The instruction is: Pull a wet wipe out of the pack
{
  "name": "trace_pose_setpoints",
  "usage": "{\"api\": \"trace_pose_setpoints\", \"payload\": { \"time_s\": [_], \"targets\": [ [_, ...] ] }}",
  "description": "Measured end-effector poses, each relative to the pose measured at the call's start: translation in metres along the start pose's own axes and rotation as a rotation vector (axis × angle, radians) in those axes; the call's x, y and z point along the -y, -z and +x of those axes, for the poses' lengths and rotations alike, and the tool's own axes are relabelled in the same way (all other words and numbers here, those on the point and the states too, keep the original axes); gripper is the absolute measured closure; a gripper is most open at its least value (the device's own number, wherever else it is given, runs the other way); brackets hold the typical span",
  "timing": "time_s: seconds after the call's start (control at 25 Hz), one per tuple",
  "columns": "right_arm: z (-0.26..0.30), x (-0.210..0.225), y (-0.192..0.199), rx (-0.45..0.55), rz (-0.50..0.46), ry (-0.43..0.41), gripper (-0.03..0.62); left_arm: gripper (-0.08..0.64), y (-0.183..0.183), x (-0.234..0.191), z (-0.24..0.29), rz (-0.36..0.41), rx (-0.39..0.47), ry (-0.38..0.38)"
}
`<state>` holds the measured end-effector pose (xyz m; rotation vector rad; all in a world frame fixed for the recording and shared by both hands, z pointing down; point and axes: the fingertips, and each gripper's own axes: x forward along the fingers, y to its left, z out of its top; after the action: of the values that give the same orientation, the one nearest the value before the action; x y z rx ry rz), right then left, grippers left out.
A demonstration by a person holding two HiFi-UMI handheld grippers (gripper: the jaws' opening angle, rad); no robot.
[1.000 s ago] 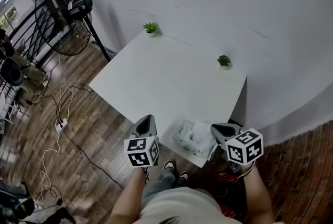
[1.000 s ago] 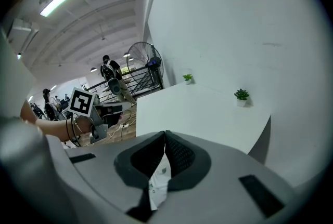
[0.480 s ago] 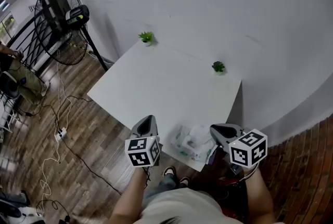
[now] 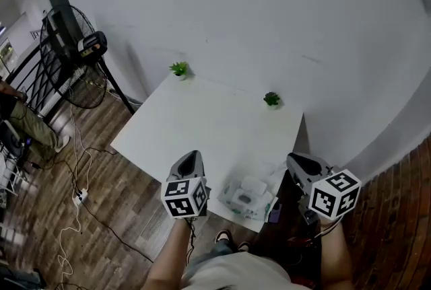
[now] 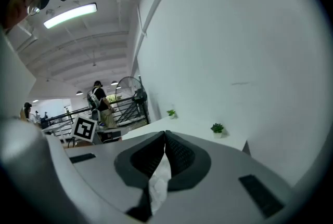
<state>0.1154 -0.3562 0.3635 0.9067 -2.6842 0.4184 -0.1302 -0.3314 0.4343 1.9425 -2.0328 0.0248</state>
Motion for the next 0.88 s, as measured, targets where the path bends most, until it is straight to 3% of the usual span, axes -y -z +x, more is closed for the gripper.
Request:
{"api": "trace_pose_setpoints", "payload": {
  "time_s": [0.2, 0.48, 0.88],
  "targets": [
    [-0.026, 0.034, -0.017, 0.165, 0.025, 0.199, 0.587, 0.558, -0.029, 0.021, 0.012, 0.040, 0.036, 0.062],
    [-0.062, 0.064, -0.008, 0.266, 0.043, 0.427, 0.587, 0.558, -0.047, 0.055, 0.031, 0.040, 0.055, 0.139],
    [-0.091, 0.080, 0.018, 0.278, 0.102, 0.532, 0.587, 0.558, -0.043, 0.083, 0.047, 0.064, 0.041, 0.204]
  ]
}}
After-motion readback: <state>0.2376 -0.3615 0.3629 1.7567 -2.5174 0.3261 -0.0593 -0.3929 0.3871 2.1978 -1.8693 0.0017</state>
